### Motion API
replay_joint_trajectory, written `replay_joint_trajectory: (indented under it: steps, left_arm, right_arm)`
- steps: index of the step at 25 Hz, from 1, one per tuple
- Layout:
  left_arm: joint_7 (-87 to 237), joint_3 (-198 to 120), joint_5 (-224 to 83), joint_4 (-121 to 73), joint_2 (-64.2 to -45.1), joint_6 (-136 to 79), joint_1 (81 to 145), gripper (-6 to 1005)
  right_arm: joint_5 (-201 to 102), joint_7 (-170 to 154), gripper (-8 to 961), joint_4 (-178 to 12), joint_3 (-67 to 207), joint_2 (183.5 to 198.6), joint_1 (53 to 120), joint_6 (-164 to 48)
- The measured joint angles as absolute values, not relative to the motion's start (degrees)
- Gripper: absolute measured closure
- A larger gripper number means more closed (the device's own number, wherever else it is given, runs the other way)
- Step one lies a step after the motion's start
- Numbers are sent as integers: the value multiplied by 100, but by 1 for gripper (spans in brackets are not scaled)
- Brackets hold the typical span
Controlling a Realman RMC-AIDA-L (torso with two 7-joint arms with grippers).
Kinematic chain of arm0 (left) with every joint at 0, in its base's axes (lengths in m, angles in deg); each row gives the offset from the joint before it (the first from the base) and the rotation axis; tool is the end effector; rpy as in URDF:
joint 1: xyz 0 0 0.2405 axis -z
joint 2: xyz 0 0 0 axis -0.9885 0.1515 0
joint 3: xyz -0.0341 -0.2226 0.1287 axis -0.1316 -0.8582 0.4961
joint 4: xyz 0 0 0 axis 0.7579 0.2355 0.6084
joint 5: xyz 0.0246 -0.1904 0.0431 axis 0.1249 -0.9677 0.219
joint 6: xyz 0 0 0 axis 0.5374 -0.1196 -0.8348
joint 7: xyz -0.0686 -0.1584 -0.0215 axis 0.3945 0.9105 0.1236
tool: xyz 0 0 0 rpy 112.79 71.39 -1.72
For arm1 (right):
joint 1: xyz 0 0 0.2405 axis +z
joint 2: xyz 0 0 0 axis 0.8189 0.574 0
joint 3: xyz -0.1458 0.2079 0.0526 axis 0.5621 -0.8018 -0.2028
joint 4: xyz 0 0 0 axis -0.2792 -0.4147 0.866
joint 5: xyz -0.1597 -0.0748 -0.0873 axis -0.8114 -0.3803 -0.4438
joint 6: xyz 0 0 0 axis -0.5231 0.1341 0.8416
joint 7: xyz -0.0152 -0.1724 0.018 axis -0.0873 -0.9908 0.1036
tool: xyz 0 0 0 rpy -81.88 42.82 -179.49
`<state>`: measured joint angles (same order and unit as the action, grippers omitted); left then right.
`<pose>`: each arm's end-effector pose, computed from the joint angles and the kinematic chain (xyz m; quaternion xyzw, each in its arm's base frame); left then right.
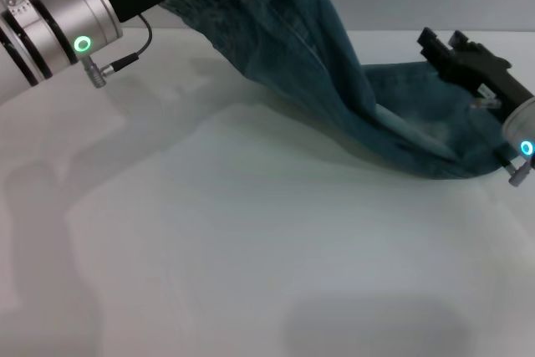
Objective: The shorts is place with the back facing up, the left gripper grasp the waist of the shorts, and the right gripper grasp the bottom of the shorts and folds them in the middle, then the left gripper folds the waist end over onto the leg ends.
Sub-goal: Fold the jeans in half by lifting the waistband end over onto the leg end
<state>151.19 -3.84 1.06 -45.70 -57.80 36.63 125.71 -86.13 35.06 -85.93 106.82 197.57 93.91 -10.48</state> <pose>-0.1557 0.4319 -0.0041 -0.8342 -0.2450 -0.4354 0.2334 0.2792 0.4122 -0.0408 -0.7185 0.3931 0.3632 0.4443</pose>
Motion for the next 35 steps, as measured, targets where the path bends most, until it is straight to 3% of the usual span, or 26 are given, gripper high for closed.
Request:
replay_joint_trajectory:
  steps: [35]
  left_arm:
    - [15376, -256, -61, -4840, -5794, 3923, 12850, 943]
  right_arm:
    - [-10850, 5775, 385, -9202, 10967, 19817, 10699, -542]
